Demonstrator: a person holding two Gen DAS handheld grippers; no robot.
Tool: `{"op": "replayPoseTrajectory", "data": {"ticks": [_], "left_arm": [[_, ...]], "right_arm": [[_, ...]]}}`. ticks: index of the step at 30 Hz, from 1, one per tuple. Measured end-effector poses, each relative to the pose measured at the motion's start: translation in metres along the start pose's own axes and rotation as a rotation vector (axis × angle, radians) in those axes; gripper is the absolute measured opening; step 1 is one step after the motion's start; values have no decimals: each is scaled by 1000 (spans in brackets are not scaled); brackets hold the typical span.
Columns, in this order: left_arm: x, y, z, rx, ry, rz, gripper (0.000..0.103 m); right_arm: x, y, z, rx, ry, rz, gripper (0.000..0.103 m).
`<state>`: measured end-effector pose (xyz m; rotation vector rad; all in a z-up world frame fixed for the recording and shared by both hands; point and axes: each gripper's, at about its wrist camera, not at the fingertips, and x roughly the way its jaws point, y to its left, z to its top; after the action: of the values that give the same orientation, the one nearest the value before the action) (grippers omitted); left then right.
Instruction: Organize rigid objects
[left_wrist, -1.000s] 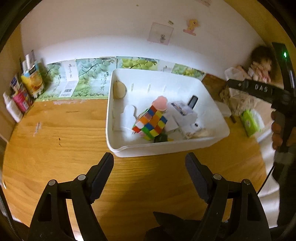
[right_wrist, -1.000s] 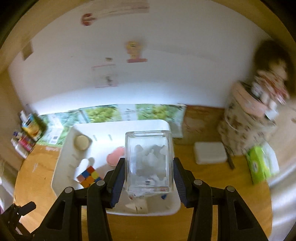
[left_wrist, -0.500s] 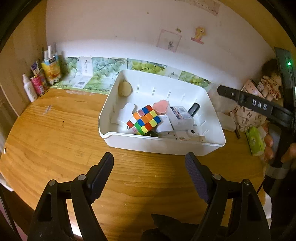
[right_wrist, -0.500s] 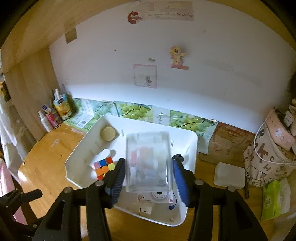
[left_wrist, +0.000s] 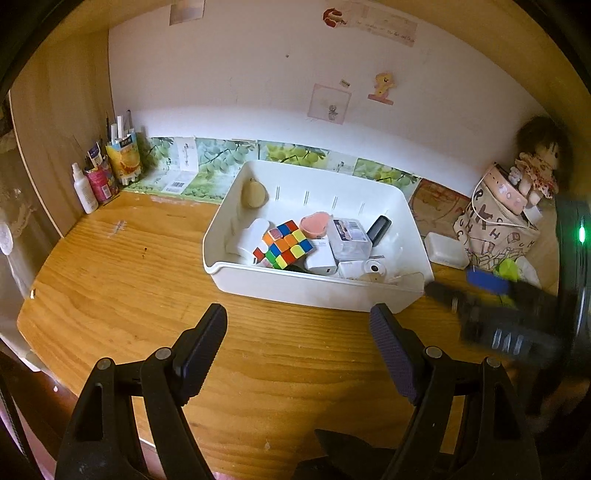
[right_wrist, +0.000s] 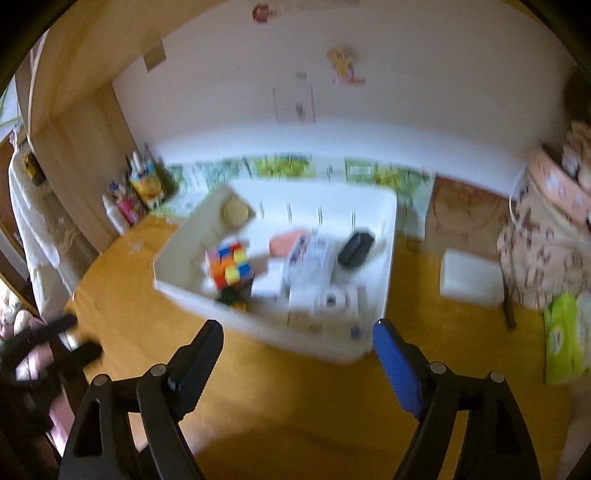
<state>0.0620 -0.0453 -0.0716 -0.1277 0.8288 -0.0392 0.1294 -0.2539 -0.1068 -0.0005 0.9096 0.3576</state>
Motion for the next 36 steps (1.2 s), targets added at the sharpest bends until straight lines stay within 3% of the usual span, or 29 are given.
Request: {"op": "replayPoseTrajectory", "data": {"ticks": [7, 14, 22, 26, 28, 29, 36], "left_arm": [[-10, -6, 1, 35, 38, 24, 82], [-18, -15, 9, 71, 99, 9, 82], [-33, -16, 10, 92, 94, 19, 90], [-37, -14, 10, 89, 70, 50, 100], [-38, -14, 10, 94, 58, 69, 101], [-37, -14, 11, 97, 55, 77, 101], [-36, -27, 16, 151, -10, 138, 101]], "right_arm": [[-24, 7, -45, 29, 59, -45, 85], [-66, 23, -52, 80, 102, -55, 85], [-97, 40, -50, 123, 124, -77, 85], [-97, 40, -48, 164, 104, -103, 86], [-95, 39, -49, 184, 101, -116, 93], [-93, 39, -49, 191, 103, -123, 103], [-84, 38, -41, 186, 107, -158, 103]]}}
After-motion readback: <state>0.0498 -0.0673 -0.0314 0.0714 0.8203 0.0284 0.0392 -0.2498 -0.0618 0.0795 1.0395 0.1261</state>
